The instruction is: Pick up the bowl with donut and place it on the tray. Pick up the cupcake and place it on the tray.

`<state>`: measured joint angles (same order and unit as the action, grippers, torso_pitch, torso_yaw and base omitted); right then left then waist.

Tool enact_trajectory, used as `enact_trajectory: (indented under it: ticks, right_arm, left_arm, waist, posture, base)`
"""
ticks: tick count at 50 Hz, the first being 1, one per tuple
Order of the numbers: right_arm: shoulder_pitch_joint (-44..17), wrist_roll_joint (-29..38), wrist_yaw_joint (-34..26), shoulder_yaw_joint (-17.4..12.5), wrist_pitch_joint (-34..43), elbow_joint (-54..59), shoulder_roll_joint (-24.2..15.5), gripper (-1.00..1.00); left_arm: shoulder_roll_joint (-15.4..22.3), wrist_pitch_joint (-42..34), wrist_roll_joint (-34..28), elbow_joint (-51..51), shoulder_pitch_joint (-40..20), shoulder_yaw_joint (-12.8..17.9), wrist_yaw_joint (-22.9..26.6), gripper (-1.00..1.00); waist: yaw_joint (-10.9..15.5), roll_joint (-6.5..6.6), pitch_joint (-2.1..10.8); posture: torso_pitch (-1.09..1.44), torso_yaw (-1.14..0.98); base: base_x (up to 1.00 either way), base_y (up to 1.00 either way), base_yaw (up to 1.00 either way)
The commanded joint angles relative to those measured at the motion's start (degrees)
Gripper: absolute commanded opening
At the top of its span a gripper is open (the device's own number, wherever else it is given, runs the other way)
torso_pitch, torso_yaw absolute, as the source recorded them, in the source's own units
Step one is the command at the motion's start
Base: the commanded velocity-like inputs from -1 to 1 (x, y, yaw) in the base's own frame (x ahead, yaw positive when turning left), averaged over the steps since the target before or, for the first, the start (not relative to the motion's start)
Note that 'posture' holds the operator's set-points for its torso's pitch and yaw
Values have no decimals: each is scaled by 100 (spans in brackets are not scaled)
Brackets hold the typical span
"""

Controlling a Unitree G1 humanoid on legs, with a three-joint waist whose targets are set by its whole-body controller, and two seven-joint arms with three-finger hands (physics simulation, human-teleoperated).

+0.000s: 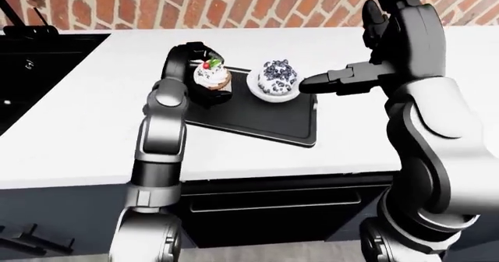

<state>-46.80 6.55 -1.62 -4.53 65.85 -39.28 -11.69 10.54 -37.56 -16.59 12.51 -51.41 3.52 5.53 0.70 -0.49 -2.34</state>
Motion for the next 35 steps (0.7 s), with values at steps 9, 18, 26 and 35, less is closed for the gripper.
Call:
enact_trajectory:
  ticks: [9,18,26,35]
  right_arm:
    - [-32,153,21,1,-367,-98,29,100]
    - [-2,172,-7,-37,-394,-94,38,100]
    - [67,164,24,-50,-436,-110,64,100]
    - [109,130,48,-66,-408,-179,62,100]
  left_arm:
    - [6,719,-362,279,-267,-78,-187,-68]
    - [-40,802,-503,367,-199,-76,-148,-27]
    - [-55,910,-521,394,-86,-84,-128,12]
    - [-74,912,-570,327,14,-95,-78,53]
  waist:
    - [-28,28,204]
    - [-40,36,200]
    - [-39,36,202]
    - [-35,35,210]
  posture:
    - [0,0]
    - [0,0]
    - [0,0]
    - [0,0]
  base:
    - [0,0,0]
    - [0,0,0]
    - [0,0,0]
    - [0,0,0]
